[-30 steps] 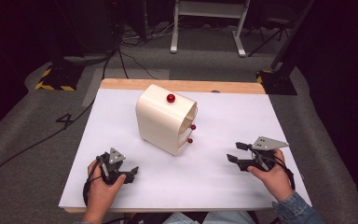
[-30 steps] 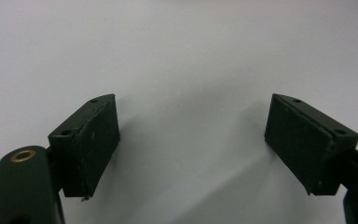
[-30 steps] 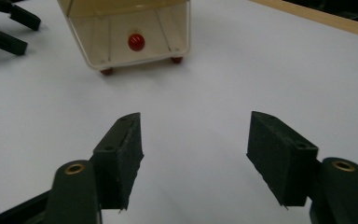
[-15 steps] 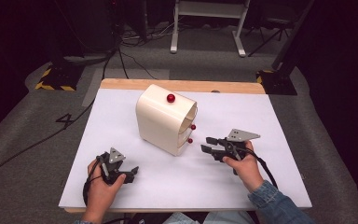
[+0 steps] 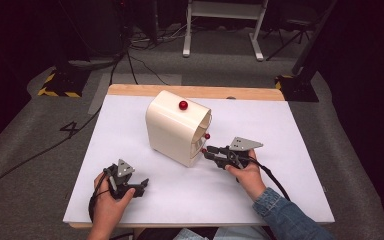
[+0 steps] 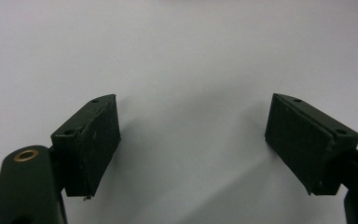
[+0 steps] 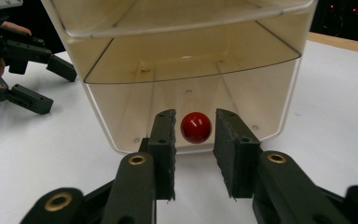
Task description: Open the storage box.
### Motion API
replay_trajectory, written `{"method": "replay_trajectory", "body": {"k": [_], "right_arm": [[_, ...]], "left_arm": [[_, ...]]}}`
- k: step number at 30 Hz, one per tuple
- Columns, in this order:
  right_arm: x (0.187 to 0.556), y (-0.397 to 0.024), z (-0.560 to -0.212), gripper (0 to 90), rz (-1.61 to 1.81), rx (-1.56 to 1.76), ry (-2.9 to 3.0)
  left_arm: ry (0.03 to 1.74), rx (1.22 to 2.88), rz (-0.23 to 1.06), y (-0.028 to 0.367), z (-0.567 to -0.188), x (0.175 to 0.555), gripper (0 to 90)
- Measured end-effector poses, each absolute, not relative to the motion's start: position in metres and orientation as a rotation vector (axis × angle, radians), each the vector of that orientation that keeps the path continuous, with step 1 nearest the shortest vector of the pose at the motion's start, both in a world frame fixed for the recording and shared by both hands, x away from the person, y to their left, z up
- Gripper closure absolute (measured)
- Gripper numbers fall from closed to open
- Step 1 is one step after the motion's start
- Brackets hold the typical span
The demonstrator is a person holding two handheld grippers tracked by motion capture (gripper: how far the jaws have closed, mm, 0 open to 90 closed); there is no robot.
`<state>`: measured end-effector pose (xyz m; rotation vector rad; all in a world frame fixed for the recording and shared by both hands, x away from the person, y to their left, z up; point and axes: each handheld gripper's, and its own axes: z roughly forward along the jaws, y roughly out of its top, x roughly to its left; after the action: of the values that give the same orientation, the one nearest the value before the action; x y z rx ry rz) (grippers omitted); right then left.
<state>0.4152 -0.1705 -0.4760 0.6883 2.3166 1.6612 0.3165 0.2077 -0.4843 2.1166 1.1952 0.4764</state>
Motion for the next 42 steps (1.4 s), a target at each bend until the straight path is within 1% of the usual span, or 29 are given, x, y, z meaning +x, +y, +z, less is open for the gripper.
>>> {"method": "replay_trajectory", "body": {"k": [5,6,22,32,42], "right_arm": [[0.417,-0.166,-0.479,71.4,1.656,0.687,2.32],[0.418,-0.165,-0.479,73.7,1.65,0.694,2.319],[0.415,-0.171,-0.475,74.0,1.633,0.688,2.328],[0.392,-0.205,-0.466,73.9,1.613,0.703,2.311],[0.376,-0.231,-0.464,73.9,1.613,0.719,2.298]], "left_arm": [[1.193,2.115,0.48,0.208,-0.485,0.316,18.2],[1.193,2.114,0.479,0.208,-0.485,0.316,18.2],[1.2,2.113,0.466,0.208,-0.484,0.318,17.9],[1.206,2.12,0.446,0.209,-0.483,0.32,17.5],[1.212,2.123,0.438,0.208,-0.483,0.321,16.4]]}}
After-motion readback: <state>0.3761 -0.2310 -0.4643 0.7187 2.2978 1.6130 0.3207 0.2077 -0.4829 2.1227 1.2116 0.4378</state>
